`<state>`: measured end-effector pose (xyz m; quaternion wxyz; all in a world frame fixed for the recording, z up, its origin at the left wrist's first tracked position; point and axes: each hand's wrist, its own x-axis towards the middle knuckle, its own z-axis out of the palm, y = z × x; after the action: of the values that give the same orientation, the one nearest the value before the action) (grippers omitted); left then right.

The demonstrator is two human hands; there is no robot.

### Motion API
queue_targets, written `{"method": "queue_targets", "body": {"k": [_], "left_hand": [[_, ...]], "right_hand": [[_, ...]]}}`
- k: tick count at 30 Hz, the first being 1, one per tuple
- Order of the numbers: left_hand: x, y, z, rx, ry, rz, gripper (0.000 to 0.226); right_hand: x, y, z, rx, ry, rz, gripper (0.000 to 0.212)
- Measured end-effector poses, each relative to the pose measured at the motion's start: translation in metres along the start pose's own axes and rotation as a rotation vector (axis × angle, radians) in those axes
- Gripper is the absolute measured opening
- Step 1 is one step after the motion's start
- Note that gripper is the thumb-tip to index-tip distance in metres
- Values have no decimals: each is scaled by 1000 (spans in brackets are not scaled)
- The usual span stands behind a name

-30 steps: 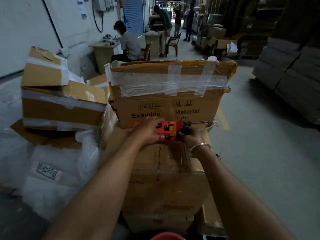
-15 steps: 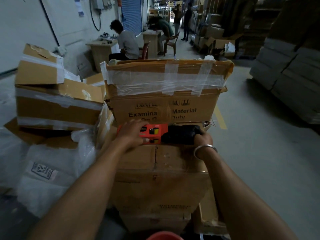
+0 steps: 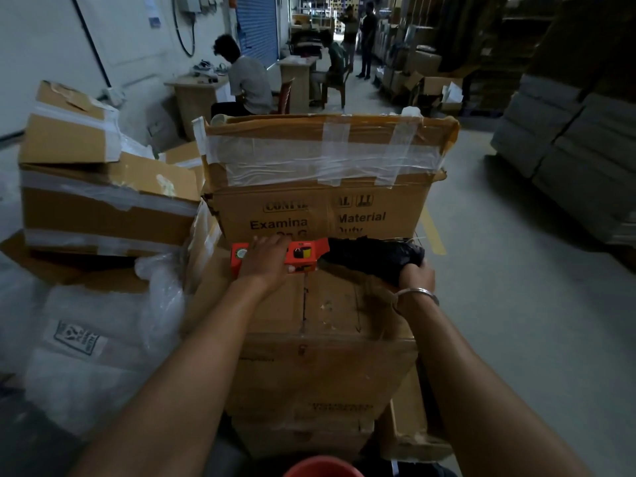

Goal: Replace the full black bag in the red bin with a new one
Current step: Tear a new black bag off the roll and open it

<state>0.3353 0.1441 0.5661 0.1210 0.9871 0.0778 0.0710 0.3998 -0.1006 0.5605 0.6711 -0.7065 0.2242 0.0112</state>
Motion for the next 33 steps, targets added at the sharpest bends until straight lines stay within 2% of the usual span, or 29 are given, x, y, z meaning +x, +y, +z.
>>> {"method": "queue_targets", "body": {"k": [4, 7, 11, 13, 15, 17, 19, 21, 23, 25, 28, 30, 33], "left_hand": [[4, 7, 7, -78, -68, 20, 67], [4, 10, 11, -53, -79, 30, 67], [2, 14, 11, -11, -88, -4, 70], [-5, 27, 5, -108, -42, -5, 76], [-13, 46, -2, -487, 23, -98, 80], [-19, 63, -7, -1033, 75, -235, 76], [-27, 77, -11, -1482, 87, -339, 61], [-32, 88, -16, -1766, 75, -428, 45], [-36, 92, -21, -1887, 122, -530, 47], [-38, 90, -25, -1888, 187, -632, 45], [-48, 82, -30, -1885, 242, -680, 53], [-55, 80, -34, -1847, 300, -703, 53], [-65, 81, -40, -1787, 335, -713, 33]], "right_hand": [[-2, 3, -7, 300, -58, 91, 45], [-7, 3, -14, 489, -74, 131, 50], [-19, -5, -21, 682, -62, 167, 48], [-27, -10, -23, 700, -96, 167, 46], [-36, -12, -21, 672, -140, 157, 46], [-46, -10, -17, 664, -157, 171, 46], [-56, -7, -12, 666, -179, 190, 48], [-66, -6, -8, 652, -212, 183, 53], [-74, -3, -5, 618, -269, 128, 55], [-80, -2, -5, 558, -306, 63, 55], [-85, -2, -11, 350, -236, -104, 55], [-92, -5, -16, 244, -189, -297, 56], [-101, -7, -18, -93, -217, -674, 48]]}}
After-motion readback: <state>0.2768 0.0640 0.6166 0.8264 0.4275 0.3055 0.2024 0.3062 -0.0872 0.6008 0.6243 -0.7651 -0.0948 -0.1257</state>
